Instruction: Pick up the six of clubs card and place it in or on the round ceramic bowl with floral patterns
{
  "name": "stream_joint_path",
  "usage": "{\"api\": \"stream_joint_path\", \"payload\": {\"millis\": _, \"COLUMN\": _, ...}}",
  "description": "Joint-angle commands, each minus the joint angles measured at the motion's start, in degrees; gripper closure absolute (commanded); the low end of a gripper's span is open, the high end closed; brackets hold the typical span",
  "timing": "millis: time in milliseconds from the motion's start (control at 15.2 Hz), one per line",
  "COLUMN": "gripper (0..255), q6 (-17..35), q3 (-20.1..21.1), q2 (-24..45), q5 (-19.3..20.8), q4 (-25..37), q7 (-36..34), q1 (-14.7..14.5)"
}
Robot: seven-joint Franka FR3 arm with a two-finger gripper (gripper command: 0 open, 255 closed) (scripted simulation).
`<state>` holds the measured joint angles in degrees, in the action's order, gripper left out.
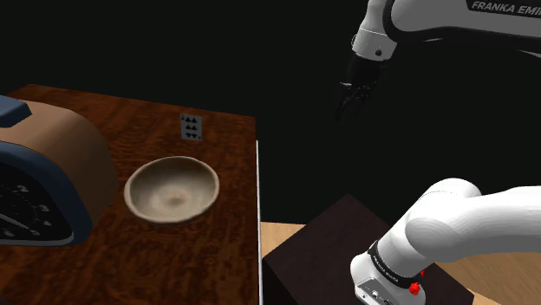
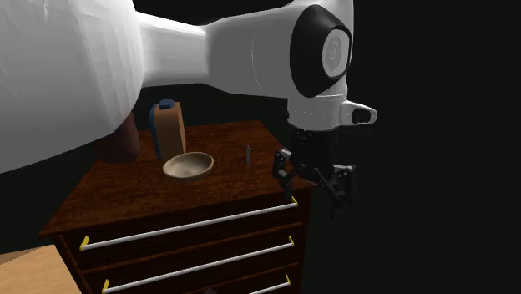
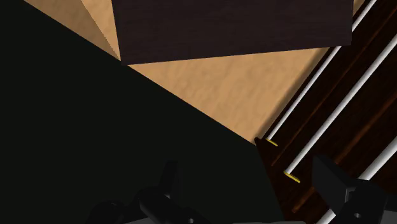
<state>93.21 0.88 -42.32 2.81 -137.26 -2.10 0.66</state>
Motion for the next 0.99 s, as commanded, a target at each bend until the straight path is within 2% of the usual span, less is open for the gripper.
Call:
{"api": "stream_joint_path", "payload": {"millis": 0, "gripper": 0, "q6": 0.0, "q3": 0.0, "q2": 0.0, "q5": 0.0, "q4": 0.0, "q7": 0.0, "q1": 0.0}}
{"api": "stream_joint_path", "payload": {"millis": 462, "gripper": 0, "q6": 1.4, "q3": 7.4, "q2": 9.9, "q5": -6.3, "q4": 6.8, "q7": -12.7, "q1": -1.6}}
{"api": "stream_joint_path", "payload": {"millis": 924, "gripper": 0, "q6": 2.6, "q3": 13.7, "q2": 22.4, "q5": -9.7, "q4": 17.2, "q7": -24.9, "q1": -2.3}}
